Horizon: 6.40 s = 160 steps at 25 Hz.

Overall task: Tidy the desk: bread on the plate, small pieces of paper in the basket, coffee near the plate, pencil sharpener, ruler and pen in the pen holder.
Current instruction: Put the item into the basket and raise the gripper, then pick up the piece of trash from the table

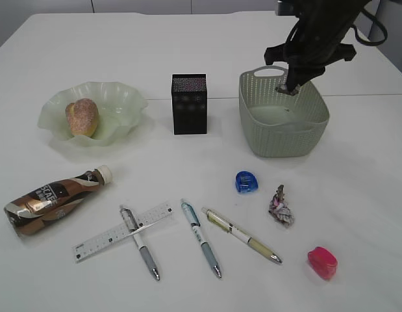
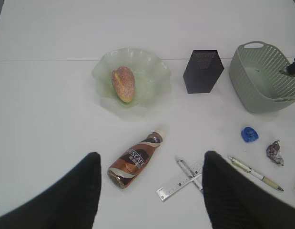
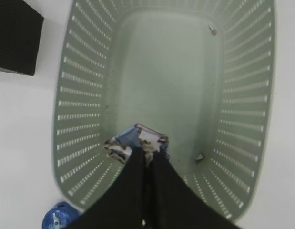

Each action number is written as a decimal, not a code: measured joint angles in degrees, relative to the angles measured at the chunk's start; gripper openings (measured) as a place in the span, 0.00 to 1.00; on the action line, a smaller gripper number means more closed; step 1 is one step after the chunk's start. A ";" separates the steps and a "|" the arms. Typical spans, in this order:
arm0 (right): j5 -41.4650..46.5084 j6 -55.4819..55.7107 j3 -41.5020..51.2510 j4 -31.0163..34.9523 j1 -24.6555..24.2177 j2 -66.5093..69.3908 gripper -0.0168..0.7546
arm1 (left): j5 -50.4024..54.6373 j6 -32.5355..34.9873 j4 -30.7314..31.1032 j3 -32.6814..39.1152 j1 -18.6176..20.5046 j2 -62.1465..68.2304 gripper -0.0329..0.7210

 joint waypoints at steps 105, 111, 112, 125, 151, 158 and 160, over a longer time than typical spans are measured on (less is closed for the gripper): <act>-6.63 -0.17 34.82 1.64 9.54 -4.97 0.61 | 0.00 0.00 -2.29 0.00 0.00 0.00 0.68; -6.75 -0.08 34.82 0.79 9.54 -4.43 0.61 | 0.00 0.00 -2.29 0.00 0.00 0.00 0.68; -6.75 -0.08 34.82 0.79 9.54 -4.30 0.61 | 0.00 0.00 -2.29 0.00 0.00 0.00 0.68; -7.47 -0.08 34.82 0.79 9.54 -3.21 0.61 | 0.00 0.00 -2.29 0.00 0.00 0.00 0.68; 1.30 -1.36 27.77 -0.06 9.54 -1.96 0.04 | 0.00 0.00 -2.66 0.00 0.00 0.00 0.68; 4.30 -1.05 24.31 0.20 9.63 -4.44 0.04 | 0.00 0.00 -2.66 0.00 0.00 0.00 0.68; 4.71 -1.05 24.31 0.20 9.63 -7.10 0.04 | 0.00 0.00 -2.75 0.00 0.00 0.00 0.68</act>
